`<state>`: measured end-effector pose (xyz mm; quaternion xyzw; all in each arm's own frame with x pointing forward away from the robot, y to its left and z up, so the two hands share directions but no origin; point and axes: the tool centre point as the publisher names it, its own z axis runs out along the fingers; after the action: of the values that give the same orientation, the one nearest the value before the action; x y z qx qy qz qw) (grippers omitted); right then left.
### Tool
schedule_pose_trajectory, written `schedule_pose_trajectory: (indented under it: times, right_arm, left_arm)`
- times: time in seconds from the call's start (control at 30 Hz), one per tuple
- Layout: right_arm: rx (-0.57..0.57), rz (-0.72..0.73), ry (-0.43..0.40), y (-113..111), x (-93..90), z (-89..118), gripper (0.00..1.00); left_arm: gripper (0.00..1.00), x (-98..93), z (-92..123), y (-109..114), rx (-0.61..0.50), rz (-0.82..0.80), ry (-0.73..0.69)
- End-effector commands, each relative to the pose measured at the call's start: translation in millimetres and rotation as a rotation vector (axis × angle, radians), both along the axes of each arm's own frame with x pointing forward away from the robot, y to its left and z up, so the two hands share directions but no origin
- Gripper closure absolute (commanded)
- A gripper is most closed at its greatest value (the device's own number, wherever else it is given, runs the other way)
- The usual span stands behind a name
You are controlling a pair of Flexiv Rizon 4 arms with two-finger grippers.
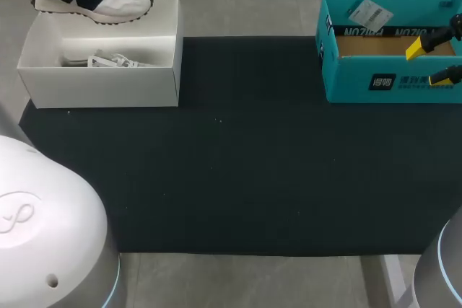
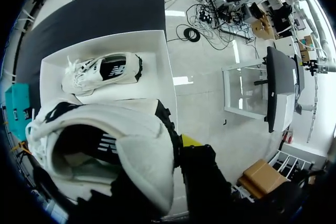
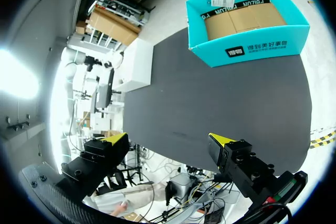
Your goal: Take the shoe out of the shoebox, open the shoe tongue, remove and reinsert the insole, then place the shoe into the shoebox
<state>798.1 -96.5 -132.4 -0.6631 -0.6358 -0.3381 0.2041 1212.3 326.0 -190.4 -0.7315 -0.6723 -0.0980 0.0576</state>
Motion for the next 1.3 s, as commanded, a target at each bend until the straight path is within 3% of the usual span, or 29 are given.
schedule_pose_trajectory:
  times: [0.03,0.27,0.63,1.3]
  right_arm:
    - [-0.002,-0.001,0.001,0,0.0,0,0.0]
    - [-0.002,-0.001,0.001,0,0.0,0,0.0]
    - [-0.002,-0.001,0.001,0,0.0,0,0.0]
    - [-0.002,-0.001,0.001,0,0.0,0,0.0]
  left_arm:
    - [1.0,-2.5,-5,-5,-0.04,0.044,-0.073]
    - [1.0,12.4,-16,-8,-0.144,0.173,-0.107]
    - [1.0,-6.6,-43,-4,-0.151,0.094,-0.04]
    - [1.0,19.4,-130,0,-0.175,0.047,-0.09]
